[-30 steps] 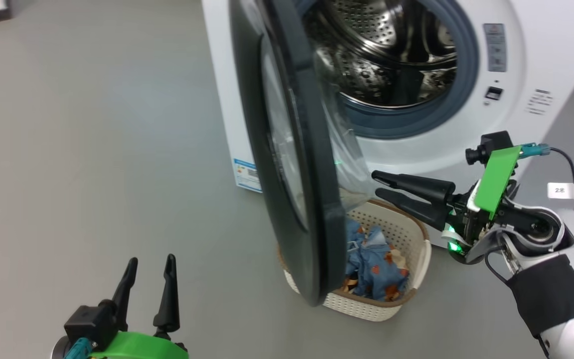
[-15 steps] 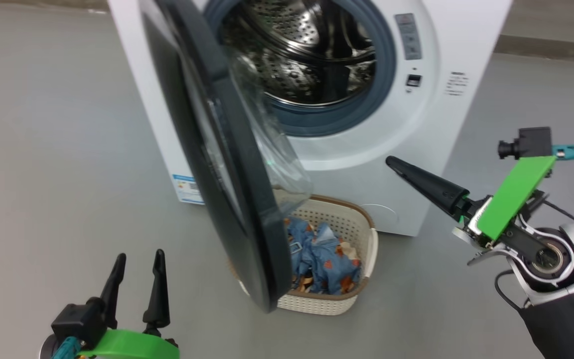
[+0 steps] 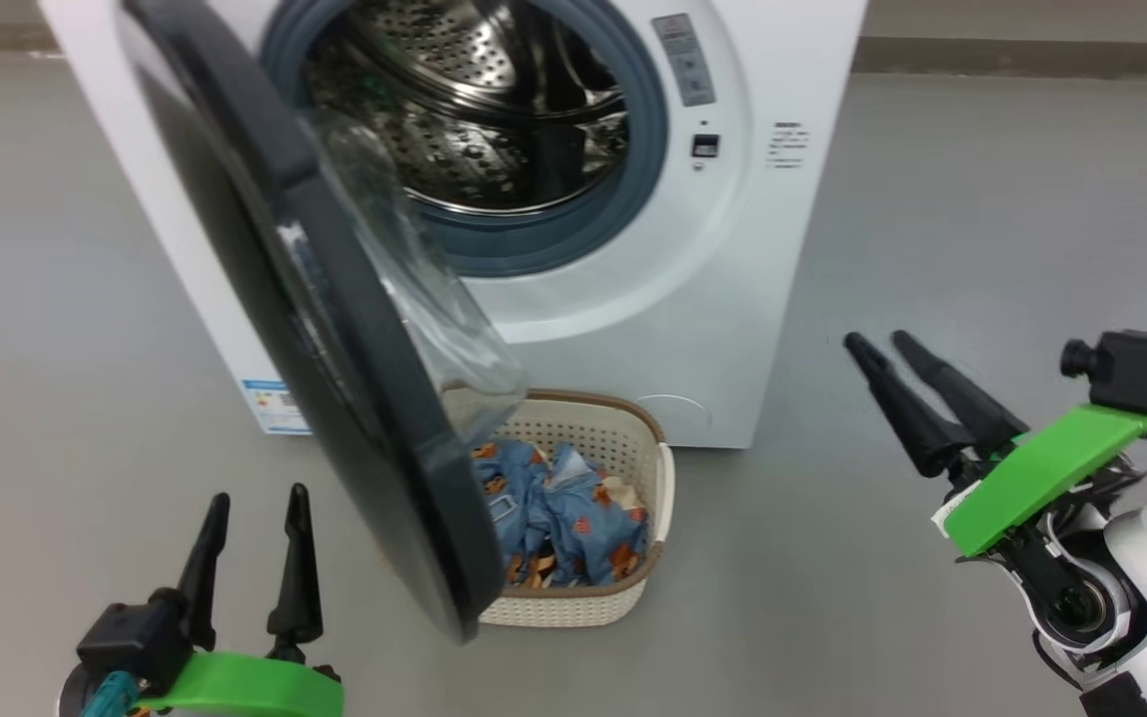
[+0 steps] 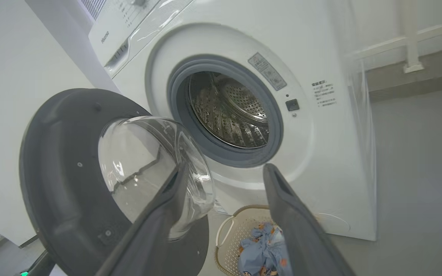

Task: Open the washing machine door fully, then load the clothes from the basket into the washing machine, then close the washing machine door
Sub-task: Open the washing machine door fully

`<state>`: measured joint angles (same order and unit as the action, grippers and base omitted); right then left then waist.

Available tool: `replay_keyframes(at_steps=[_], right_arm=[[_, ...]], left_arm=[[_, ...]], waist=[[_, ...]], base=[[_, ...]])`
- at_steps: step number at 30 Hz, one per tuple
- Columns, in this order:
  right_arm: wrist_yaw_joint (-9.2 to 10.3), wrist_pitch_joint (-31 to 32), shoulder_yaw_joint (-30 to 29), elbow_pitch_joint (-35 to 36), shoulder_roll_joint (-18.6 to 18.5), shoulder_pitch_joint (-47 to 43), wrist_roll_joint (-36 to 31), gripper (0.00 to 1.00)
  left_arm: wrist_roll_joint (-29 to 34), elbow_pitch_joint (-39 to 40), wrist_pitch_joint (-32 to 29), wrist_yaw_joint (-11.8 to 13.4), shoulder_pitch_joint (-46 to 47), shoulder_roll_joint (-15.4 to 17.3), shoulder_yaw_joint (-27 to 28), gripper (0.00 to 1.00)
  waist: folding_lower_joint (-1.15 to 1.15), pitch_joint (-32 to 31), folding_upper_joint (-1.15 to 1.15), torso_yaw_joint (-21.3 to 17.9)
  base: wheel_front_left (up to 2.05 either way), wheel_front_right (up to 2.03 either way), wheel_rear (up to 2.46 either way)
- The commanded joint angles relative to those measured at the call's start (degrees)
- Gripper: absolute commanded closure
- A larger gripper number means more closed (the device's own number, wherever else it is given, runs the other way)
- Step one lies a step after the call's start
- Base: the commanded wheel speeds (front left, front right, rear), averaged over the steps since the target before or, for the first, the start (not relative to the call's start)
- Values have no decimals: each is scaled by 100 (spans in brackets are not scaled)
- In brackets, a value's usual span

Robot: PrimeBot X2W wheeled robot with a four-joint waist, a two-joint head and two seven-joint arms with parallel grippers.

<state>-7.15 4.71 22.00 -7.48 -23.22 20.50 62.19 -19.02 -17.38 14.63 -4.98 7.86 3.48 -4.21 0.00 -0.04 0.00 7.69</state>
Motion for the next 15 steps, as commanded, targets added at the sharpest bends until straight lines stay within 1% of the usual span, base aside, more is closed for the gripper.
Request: replay_keyframes(at_steps=[1, 4, 5, 11, 15], right_arm=[[-34, -340, 40, -15, -85, -26, -226, 0], [-34, -894, 26, -307, -87, -86, -609, 0], [-34, -894, 26, -307, -87, -86, -609, 0], [-34, -1639, -2, -710, -81, -308, -1139, 0], [-34, -1883, -140, -875, -9, -524, -1450, 0]], left_arm=[[-2, 204, 37, 24, 58, 104, 216, 0], [3, 267, 37, 46, -4, 111, 264, 0], [3, 267, 37, 46, -4, 111, 264, 0], [20, 366, 37, 61, -62, 103, 283, 0], [9, 413, 37, 75, -99, 84, 283, 0]], waist=[[0, 19, 0, -204], [0, 20, 0, -321], [0, 20, 0, -321], [0, 35, 0, -432], [0, 42, 0, -468]], base=[[0, 0, 0], [0, 0, 0], [0, 0, 0], [0, 0, 0], [0, 0, 0]])
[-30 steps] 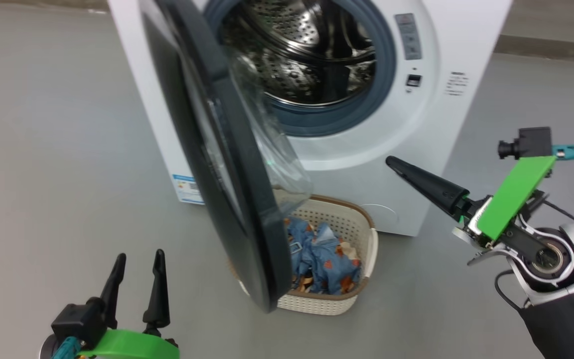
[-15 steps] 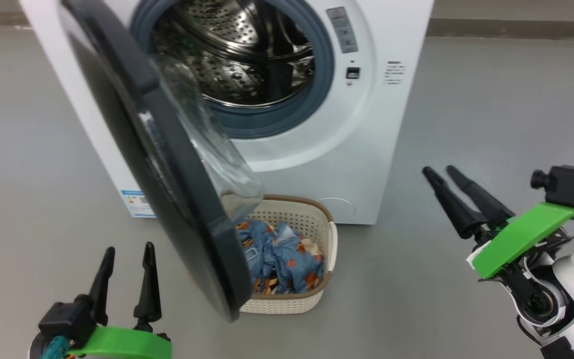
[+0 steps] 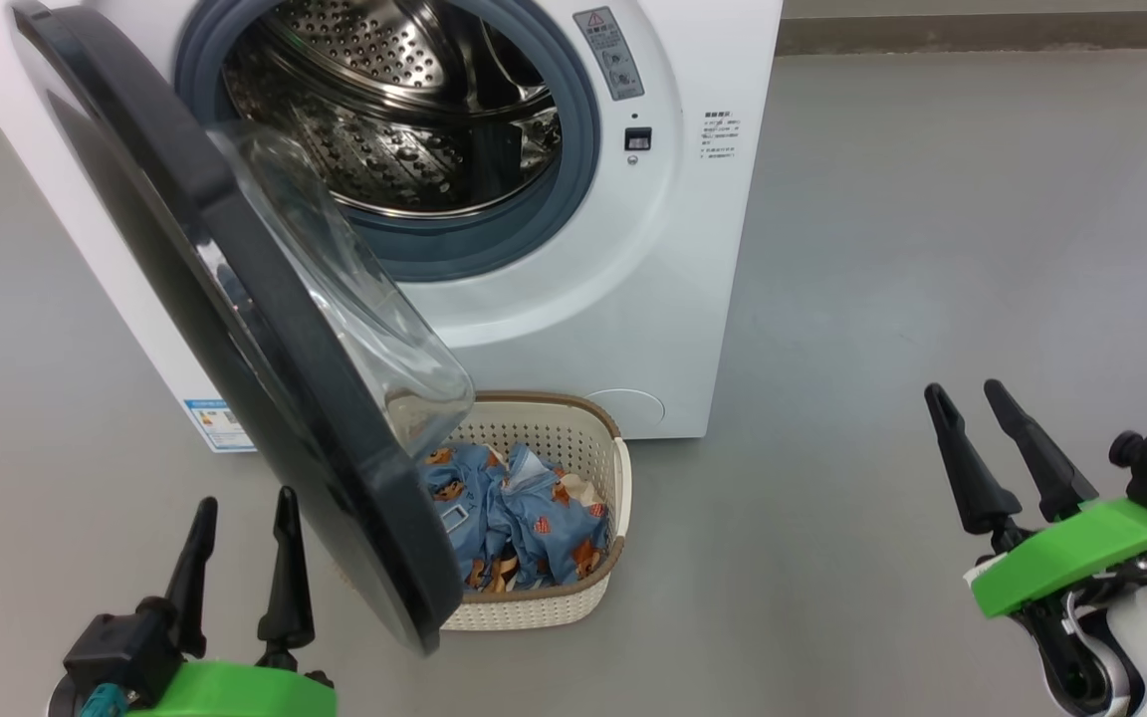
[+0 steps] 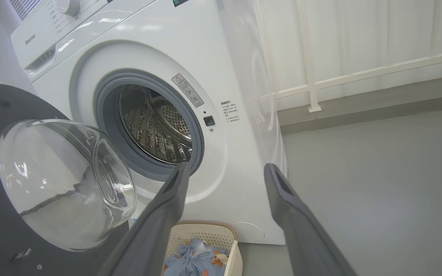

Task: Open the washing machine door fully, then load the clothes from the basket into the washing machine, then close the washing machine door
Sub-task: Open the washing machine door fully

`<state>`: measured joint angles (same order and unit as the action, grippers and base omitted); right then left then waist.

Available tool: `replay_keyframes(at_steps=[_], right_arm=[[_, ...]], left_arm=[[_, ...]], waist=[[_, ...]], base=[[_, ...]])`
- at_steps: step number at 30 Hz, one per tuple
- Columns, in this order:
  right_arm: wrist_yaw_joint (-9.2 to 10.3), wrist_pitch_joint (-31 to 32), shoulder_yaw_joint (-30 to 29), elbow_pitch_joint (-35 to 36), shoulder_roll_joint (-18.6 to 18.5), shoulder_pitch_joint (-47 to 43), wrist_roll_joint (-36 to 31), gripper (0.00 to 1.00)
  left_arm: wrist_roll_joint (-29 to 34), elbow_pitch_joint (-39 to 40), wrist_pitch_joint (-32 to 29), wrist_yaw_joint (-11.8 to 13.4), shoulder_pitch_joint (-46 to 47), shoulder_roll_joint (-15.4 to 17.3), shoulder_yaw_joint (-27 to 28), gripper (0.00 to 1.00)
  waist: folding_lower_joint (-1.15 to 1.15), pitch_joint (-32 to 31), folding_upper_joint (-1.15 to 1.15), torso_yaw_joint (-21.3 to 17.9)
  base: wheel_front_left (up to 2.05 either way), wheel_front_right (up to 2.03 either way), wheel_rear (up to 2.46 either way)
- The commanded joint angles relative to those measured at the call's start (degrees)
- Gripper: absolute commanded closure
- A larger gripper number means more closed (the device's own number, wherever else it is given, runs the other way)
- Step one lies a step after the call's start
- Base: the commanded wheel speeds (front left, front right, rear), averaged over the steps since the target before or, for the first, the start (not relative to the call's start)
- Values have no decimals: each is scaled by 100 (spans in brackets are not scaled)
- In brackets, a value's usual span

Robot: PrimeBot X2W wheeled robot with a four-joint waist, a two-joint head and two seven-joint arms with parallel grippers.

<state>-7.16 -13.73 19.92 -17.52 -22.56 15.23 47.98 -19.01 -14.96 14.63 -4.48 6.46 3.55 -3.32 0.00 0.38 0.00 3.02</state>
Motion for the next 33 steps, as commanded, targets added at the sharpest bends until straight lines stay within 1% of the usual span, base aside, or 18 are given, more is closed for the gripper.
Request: replay_keyframes(at_steps=[1, 4, 7, 12, 20, 33], right_arm=[[-33, -92, -50, 80, -27, -97, -232, 0], [-33, -120, -262, 42, 50, -229, -613, 0], [-33, -124, -566, 147, 198, -365, -1009, 0], [-33, -126, -819, 236, 401, -563, -1418, 0], [-33, -126, -892, 182, 492, -599, -1697, 0], [-33, -127, -908, 58, 537, -576, -1858, 0]], left_arm=[[1, 180, 37, 24, 28, 68, 190, 0], [-5, 191, 37, 28, 13, 60, 195, 0], [-9, 190, 37, 29, 7, 53, 202, 0], [-10, 178, 37, 25, 2, 42, 206, 0], [7, 155, 37, 17, 11, 33, 207, 0], [38, 118, 37, -2, 18, 31, 216, 0]], waist=[[0, -1, 0, -6], [0, -6, 0, -10], [0, -10, 0, -9], [0, -26, 0, 0], [0, -23, 0, 13], [0, -61, 0, 35]], base=[[0, 0, 0], [0, 0, 0], [0, 0, 0], [0, 0, 0], [0, 0, 0], [0, 0, 0]])
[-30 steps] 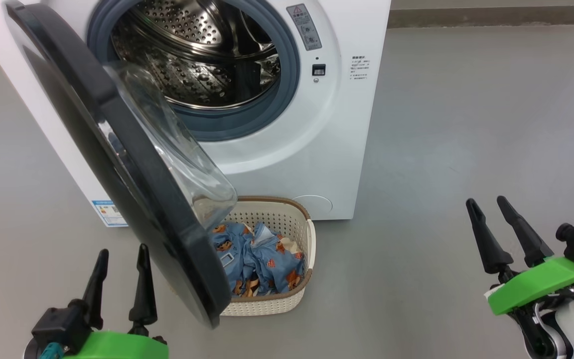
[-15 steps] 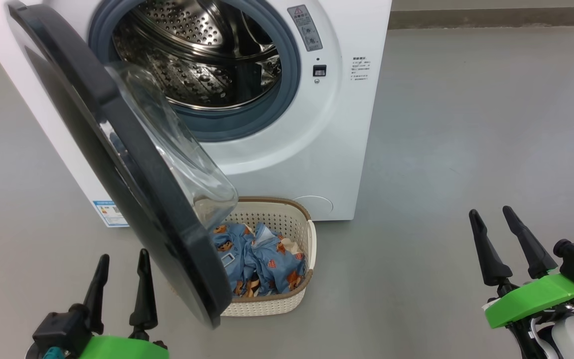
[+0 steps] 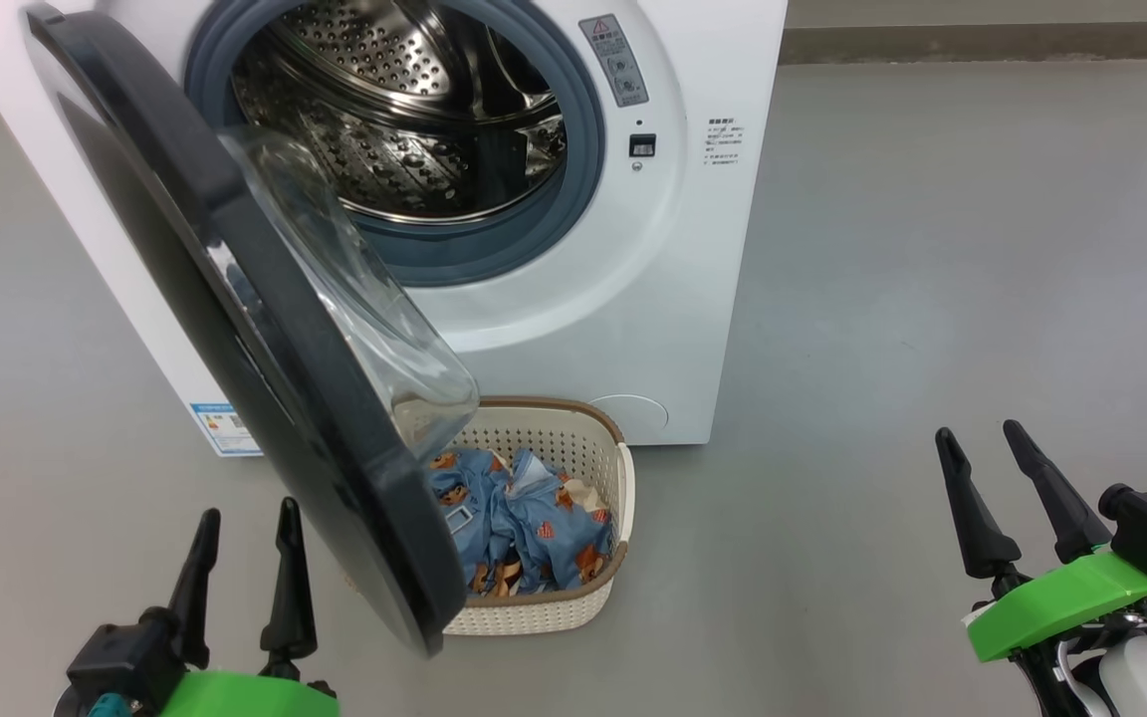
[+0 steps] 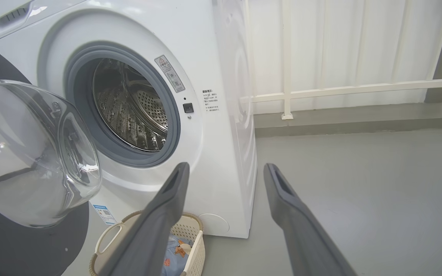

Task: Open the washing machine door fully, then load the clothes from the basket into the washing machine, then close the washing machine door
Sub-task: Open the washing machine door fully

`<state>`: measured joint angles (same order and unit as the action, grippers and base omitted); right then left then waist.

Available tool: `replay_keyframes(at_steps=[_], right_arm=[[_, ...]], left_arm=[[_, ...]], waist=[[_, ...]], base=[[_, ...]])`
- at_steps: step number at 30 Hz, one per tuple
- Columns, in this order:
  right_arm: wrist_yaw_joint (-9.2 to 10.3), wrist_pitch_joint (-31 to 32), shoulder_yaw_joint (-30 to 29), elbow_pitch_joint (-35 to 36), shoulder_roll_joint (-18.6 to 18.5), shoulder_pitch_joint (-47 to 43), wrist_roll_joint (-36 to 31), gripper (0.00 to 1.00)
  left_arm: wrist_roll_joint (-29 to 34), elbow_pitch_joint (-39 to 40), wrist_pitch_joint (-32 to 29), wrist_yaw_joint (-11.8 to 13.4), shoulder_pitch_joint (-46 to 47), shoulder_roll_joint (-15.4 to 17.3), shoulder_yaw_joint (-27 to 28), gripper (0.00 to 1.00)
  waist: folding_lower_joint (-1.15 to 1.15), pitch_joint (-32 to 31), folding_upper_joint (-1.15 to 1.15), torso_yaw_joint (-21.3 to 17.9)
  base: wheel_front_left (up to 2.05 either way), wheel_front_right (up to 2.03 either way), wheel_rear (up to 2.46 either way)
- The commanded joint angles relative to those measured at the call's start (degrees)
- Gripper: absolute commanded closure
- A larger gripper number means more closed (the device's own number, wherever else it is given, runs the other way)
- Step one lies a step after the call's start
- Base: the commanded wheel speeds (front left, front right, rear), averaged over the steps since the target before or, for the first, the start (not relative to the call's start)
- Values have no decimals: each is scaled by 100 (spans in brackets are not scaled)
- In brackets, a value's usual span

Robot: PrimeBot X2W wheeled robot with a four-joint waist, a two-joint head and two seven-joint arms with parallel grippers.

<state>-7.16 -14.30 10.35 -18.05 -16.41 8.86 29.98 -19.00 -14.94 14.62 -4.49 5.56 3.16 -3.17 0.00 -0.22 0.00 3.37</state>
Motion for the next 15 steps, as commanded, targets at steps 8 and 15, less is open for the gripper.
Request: replay_keyframes(at_steps=[8, 15], right_arm=[[-33, -70, 41, 42, -53, 76, -97, 0], [-33, -70, 67, 6, -45, 73, -95, 0]], left_arm=[[52, 75, 38, -19, 127, 71, 198, 0], [103, 29, 38, -19, 131, 85, 167, 0]], waist=[[0, -6, 0, -6], [0, -19, 0, -7]], base=[[0, 0, 0], [0, 0, 0]])
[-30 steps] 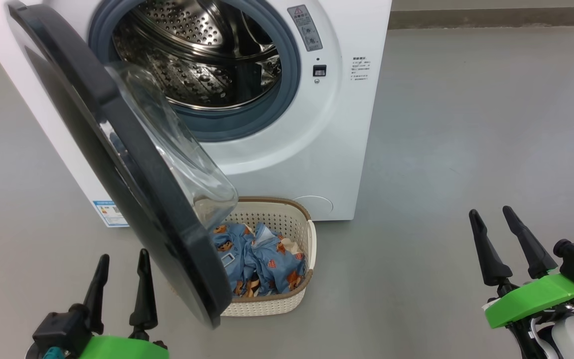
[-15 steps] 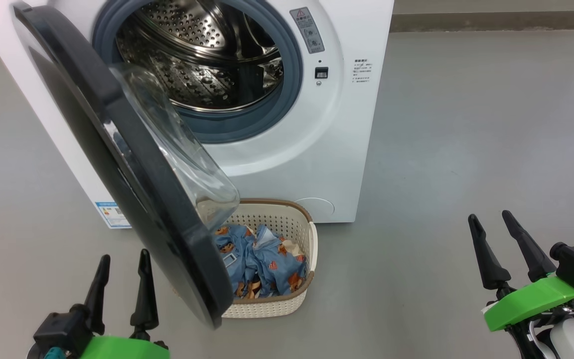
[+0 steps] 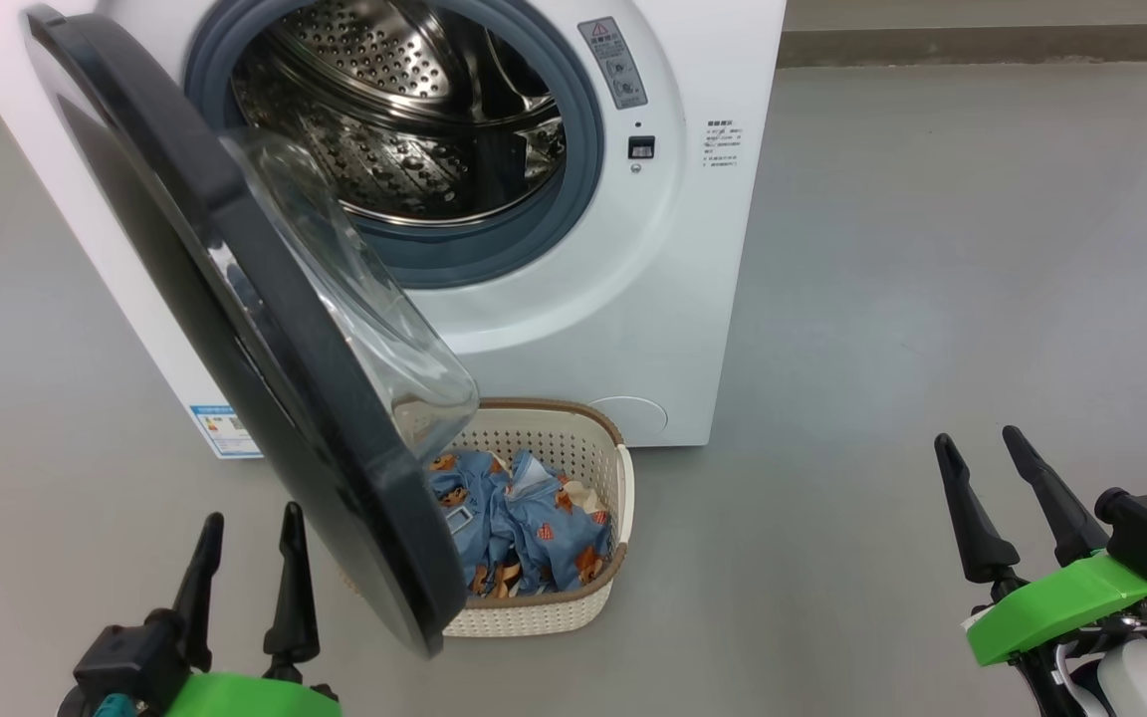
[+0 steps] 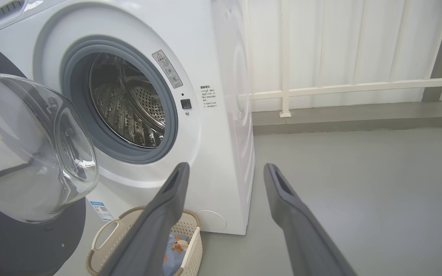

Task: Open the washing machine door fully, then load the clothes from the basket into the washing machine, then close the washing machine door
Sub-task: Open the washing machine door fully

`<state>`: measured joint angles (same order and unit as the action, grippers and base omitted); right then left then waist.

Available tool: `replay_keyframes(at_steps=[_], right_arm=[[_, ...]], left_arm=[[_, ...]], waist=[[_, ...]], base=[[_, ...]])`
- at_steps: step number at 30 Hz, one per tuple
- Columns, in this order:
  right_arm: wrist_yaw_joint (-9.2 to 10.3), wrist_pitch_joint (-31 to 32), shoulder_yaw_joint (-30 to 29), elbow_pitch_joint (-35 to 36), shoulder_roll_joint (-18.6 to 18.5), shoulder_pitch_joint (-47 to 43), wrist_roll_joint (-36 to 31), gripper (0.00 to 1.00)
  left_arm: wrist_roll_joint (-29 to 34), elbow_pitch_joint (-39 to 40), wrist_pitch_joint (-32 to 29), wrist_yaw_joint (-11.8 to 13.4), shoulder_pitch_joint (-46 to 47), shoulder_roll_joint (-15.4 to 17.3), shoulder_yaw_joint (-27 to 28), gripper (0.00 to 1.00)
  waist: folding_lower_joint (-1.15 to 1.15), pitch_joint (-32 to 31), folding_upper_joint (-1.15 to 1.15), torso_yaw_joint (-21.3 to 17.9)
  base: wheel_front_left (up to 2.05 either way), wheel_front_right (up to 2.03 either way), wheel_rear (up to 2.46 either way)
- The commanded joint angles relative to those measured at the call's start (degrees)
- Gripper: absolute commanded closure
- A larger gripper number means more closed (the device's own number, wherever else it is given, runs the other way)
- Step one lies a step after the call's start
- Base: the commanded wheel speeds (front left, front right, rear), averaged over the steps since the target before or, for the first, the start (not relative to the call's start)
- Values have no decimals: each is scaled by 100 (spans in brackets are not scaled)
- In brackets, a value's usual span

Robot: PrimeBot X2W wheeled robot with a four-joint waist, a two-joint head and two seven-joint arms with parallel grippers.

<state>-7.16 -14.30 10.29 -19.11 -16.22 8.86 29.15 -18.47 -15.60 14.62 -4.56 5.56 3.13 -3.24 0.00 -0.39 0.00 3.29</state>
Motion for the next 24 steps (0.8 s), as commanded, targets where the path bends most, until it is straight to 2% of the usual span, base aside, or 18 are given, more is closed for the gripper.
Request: replay_keyframes(at_steps=[1, 12, 13, 16, 17, 24], right_arm=[[-33, -70, 75, 108, -62, 71, -13, 0], [-33, -70, 108, 93, -54, 64, 6, 0], [-33, -70, 111, 90, -53, 66, 9, 0], [-33, -70, 113, 84, -54, 72, 16, 0], [-33, -70, 110, 85, -55, 74, 15, 0], [-33, -70, 93, 77, -38, 65, -13, 0]], left_arm=[[56, 87, 38, -10, 132, 91, 170, 0], [69, 81, 38, -1, 144, 95, 151, 0], [69, 86, 38, 0, 146, 95, 151, 7], [59, 94, 38, -3, 150, 94, 150, 87], [39, 114, 38, -13, 156, 91, 152, 100], [-27, 360, 38, -51, 191, 72, 162, 100]], waist=[[0, -5, 0, 2], [0, -7, 0, 13], [0, -5, 0, 13], [0, 3, 0, 15], [0, 5, 0, 16], [0, 3, 0, 36]], base=[[0, 0, 0], [0, 0, 0], [0, 0, 0], [0, 0, 0], [0, 0, 0], [0, 0, 0]])
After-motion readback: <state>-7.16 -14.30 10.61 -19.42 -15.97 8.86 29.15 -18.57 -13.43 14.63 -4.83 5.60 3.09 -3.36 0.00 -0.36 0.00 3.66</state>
